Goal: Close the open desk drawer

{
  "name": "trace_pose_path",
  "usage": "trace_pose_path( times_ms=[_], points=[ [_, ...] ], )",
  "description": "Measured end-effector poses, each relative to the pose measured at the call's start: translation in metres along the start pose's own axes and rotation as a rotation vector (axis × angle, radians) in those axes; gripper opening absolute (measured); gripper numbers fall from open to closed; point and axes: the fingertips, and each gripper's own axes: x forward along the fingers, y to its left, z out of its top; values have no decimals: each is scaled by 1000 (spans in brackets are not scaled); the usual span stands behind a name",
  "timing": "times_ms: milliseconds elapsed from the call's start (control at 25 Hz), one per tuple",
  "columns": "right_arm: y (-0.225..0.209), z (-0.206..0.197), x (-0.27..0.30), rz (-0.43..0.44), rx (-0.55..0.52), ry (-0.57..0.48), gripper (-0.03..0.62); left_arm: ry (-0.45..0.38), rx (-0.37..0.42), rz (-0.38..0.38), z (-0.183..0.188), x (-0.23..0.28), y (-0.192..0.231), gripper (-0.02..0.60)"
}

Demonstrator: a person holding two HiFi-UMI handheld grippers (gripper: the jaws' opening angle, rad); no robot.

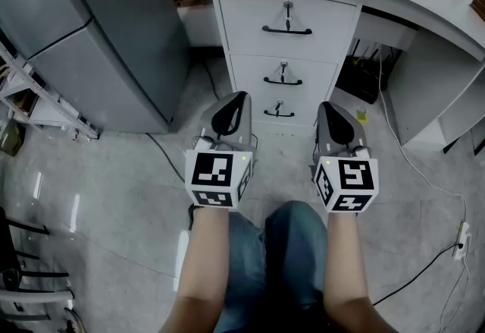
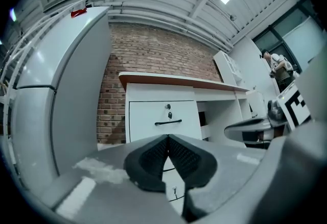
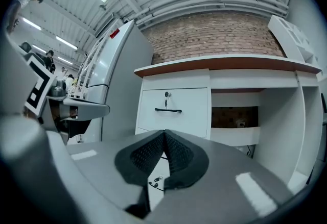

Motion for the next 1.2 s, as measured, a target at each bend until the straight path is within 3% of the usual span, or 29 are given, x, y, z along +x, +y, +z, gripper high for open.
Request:
trace_pose_path(
  times_ms=[1200],
  points=[
    [-12,3,-17,-69,-9,-56,-3,-31,40,-27,-12,7,6,2]
  ],
)
